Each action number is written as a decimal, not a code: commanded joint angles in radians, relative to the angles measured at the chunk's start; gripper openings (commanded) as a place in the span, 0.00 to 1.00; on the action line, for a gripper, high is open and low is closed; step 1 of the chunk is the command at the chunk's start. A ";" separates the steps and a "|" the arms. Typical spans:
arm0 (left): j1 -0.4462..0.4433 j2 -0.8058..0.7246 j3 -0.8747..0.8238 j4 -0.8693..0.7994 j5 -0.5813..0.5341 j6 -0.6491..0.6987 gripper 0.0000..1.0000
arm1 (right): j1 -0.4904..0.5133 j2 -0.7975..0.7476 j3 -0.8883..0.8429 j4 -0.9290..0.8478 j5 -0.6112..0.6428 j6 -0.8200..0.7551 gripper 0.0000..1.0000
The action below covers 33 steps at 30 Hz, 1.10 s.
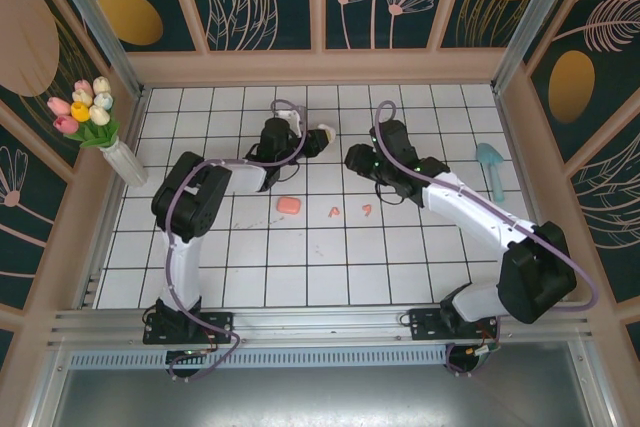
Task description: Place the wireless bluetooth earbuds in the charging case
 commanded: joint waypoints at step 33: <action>0.183 -0.576 -0.215 -0.400 -0.384 0.025 0.99 | 0.292 0.308 0.250 -0.197 0.239 0.285 0.76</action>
